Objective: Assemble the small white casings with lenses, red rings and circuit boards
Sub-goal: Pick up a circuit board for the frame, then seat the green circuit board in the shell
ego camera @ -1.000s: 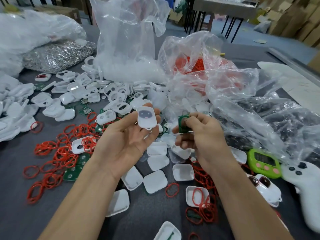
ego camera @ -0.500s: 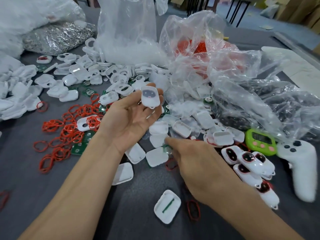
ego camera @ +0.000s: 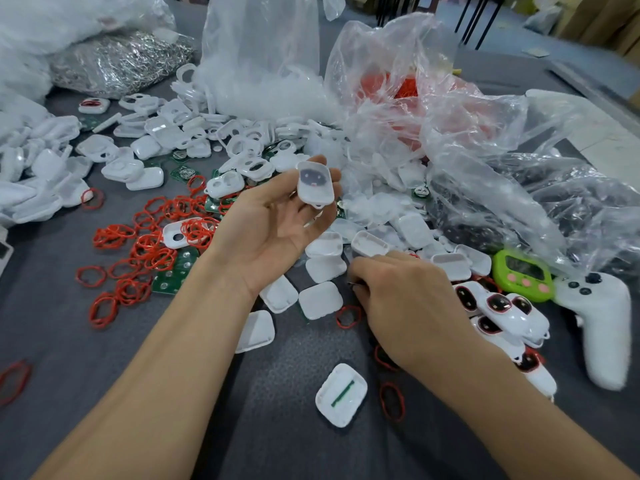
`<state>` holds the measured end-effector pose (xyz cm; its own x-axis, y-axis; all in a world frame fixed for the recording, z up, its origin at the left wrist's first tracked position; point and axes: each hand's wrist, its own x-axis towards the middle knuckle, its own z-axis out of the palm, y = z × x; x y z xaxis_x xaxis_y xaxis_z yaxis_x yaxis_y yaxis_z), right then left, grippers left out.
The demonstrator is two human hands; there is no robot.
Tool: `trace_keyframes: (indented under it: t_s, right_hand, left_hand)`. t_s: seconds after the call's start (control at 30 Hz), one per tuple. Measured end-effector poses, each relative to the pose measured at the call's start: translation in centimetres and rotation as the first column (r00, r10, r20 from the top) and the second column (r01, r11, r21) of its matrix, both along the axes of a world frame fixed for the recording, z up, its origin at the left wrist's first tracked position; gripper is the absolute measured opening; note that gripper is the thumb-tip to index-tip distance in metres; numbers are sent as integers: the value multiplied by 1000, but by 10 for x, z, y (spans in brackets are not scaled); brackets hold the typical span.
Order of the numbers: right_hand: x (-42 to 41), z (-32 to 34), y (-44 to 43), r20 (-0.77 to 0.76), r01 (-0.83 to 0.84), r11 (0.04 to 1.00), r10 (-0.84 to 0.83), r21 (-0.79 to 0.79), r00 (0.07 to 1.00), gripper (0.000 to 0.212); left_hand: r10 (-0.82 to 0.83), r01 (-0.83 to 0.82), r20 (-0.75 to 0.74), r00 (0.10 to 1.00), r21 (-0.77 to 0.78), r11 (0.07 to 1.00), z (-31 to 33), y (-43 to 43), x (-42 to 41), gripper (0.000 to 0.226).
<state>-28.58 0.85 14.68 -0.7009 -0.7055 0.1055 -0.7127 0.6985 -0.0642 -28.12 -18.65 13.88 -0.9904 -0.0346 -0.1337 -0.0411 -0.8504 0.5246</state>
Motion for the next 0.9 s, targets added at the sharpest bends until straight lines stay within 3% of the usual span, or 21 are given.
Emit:
trace_keyframes:
  t_s: [0.1, 0.33, 0.63, 0.73, 0.8, 0.9]
  right_hand:
    - [-2, -5, 2, -18, -77, 997, 77, -27, 997, 21]
    - [-6, 10, 1, 30, -251, 961, 249, 114, 968, 27]
    - [-6, 9, -3, 127, -183, 978, 170, 102, 977, 25]
    - [-22, 8, -2, 246, -52, 999, 48, 8, 968, 21]
    - [-41, 13, 5, 477, 149, 965, -29, -216, 879, 18]
    - [-62, 22, 20, 684, 451, 696, 79, -559, 725, 22]
  left_hand:
    - [-1, 1, -1, 1000, -21, 1000, -1, 1, 0, 38]
    - [-42, 42, 5, 999, -22, 999, -4, 3, 0, 31]
    - [-53, 53, 6, 999, -56, 997, -6, 5, 2, 29]
    - [-57, 57, 4, 998, -61, 997, -6, 6, 2, 28]
    - [-61, 61, 7, 998, -55, 997, -5, 6, 0, 29]
    - [-69, 70, 23, 997, -53, 996, -7, 7, -2, 31]
